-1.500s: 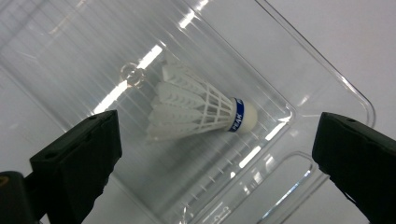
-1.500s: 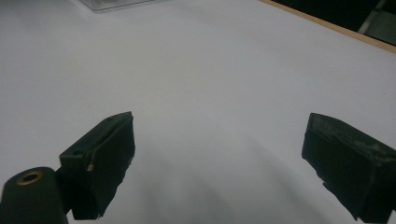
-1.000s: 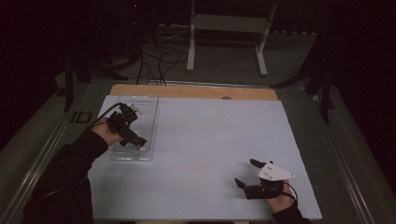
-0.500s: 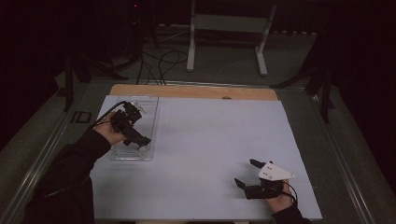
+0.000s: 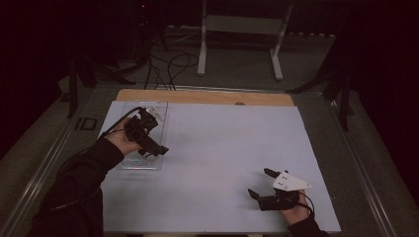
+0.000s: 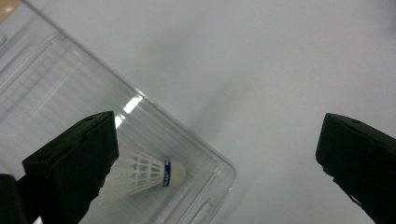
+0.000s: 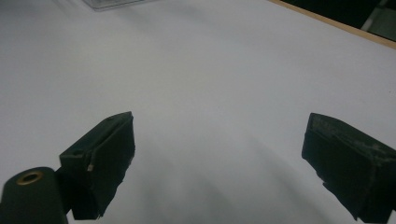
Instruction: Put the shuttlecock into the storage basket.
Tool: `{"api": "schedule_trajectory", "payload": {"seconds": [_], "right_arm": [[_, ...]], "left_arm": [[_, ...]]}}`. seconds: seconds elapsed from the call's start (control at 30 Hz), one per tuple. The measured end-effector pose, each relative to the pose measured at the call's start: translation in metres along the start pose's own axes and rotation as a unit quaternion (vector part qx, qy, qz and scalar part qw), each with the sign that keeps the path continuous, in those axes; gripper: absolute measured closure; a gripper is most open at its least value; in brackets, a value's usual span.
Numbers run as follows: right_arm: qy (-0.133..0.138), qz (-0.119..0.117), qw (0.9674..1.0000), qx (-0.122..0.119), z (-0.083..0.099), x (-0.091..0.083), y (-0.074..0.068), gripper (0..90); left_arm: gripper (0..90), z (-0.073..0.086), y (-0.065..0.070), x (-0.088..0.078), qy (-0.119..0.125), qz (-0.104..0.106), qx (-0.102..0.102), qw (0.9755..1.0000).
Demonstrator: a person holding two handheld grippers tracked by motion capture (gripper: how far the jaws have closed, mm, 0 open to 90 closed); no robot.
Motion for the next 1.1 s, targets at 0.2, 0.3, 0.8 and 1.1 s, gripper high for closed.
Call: {"api": "schedule_trajectory", "payload": {"seconds": [0.2,0.3,0.8,1.1], "right_arm": [[-0.001,0.000,1.0000,0.001,0.000,-0.001,0.000,9.5],[0.000,-0.001,1.0000,-0.001,0.000,0.000,0.000,9.5],[0.000,0.000,1.0000,0.002,0.000,-0.001,0.000,9.5],[-0.001,-0.001,1.0000,0.000,0.000,-0.001,0.000,9.5]], "left_arm": [[0.1,-0.006,0.010,0.002,0.004,0.008,0.010,0.9999],[0.1,-0.010,0.018,0.003,0.013,0.018,0.013,0.9997],[0.1,-0.017,0.050,0.016,0.036,0.052,0.050,0.9967],[0.1,-0.017,0.069,0.026,0.054,0.074,0.070,0.9933]]}}
Point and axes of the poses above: each handheld gripper's, and its own axes: x roughly forward along the jaws, z roughly out of its underside, y roughly to its right, the point moved 8 cm from there along x, roughly forward along the jaws, and after that the axes turned 13 degrees about y, right-handed, at the moved point
